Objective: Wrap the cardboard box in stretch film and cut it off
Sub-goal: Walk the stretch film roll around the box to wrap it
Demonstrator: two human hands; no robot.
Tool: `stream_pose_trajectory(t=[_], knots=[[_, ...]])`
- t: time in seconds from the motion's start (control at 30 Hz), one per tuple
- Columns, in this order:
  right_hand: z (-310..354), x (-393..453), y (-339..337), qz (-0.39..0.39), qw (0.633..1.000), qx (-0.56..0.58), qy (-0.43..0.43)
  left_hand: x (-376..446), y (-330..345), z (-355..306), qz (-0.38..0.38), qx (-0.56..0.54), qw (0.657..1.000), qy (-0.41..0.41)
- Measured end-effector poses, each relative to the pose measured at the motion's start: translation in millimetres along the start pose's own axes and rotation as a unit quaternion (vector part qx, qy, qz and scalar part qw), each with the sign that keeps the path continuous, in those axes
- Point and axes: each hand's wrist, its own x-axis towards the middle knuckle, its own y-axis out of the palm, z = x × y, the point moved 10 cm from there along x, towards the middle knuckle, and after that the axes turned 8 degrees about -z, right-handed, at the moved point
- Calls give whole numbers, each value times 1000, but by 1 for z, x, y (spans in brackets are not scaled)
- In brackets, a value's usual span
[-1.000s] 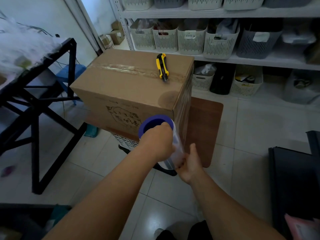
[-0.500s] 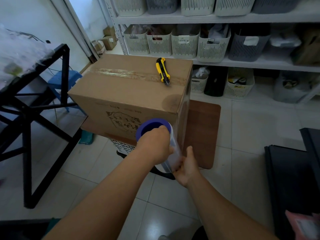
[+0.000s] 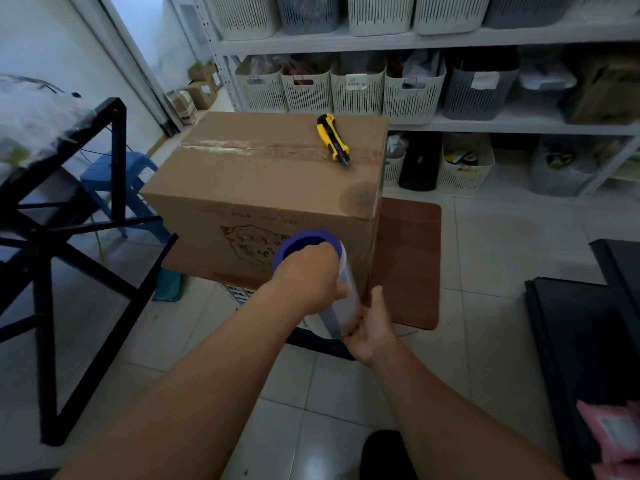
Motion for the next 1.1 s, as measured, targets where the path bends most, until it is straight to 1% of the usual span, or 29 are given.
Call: stream_pose_trajectory(t=[0.1, 0.33, 0.57, 0.67, 0.8, 1.03, 1.1], knots=[[-6, 1, 8, 1, 1000, 22, 4, 0, -3, 3, 10, 13, 999, 30], [-22, 26, 14, -14, 992, 121, 14, 7, -2, 11, 74, 65, 991, 91], [-30, 50, 12, -62, 974, 218, -6, 19, 11, 18, 139, 120, 971, 155], [-29, 50, 16, -57, 966, 249, -25, 23, 12, 18, 125, 96, 969, 188], [-30, 49, 15, -76, 952, 292, -46, 25, 7, 17, 105, 90, 961, 238], [-33, 44, 31, -91, 925, 357, -94, 32, 6, 20, 125, 92, 941, 300], [-34, 42, 41, -95, 914, 379, -107, 35, 3, 25, 116, 95, 936, 319]])
